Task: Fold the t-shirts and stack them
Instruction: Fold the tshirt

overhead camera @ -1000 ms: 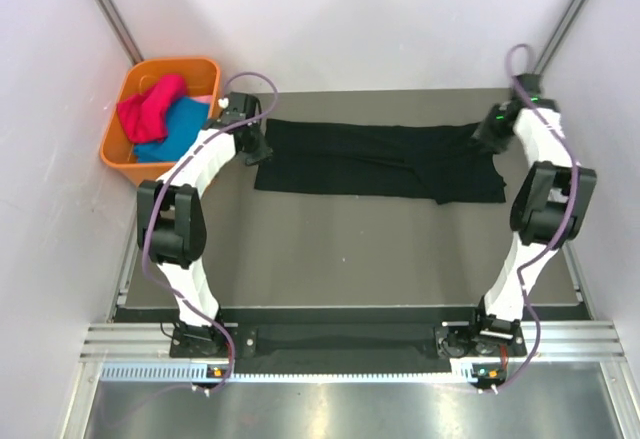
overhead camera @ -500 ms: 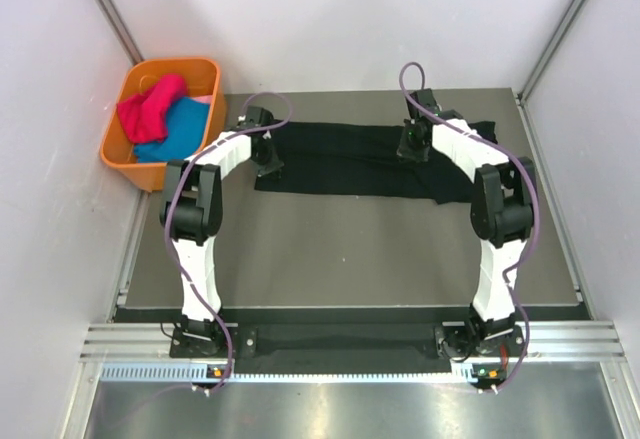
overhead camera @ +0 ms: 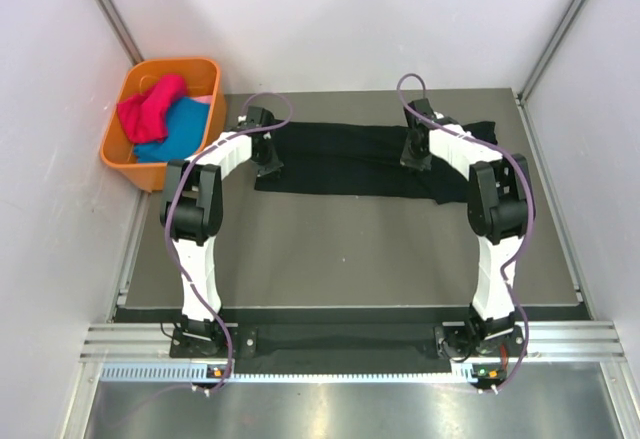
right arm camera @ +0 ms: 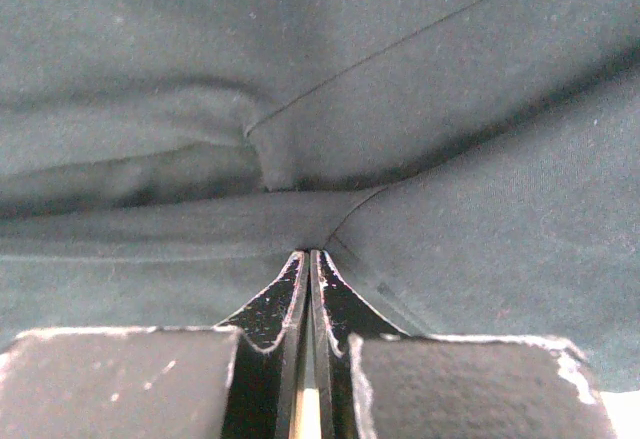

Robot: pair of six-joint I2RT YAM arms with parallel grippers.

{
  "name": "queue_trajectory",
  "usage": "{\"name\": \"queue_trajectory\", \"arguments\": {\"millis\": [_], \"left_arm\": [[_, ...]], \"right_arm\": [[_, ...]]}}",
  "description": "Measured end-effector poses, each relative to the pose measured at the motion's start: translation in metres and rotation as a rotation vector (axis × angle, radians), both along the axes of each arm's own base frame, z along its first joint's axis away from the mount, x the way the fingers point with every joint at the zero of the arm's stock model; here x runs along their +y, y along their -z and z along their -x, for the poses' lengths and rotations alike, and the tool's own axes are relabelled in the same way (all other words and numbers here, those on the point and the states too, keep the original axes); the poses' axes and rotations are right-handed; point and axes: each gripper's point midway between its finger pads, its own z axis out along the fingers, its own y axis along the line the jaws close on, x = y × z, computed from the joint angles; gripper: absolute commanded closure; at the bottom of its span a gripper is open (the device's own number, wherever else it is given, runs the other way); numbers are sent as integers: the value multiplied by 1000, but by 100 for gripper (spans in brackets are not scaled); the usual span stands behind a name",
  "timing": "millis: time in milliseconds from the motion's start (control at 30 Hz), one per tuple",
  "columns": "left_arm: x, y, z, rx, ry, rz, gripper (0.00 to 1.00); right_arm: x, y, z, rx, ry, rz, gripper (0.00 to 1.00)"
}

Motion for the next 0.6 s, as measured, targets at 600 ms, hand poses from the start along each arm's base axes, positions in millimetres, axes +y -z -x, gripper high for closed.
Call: {"name": "queue_trajectory", "arguments": {"millis": [600], "left_arm": [[3, 1, 0, 0, -4, -15, 90]], "right_arm": [[-8, 4, -34, -55, 46, 50, 100]]}}
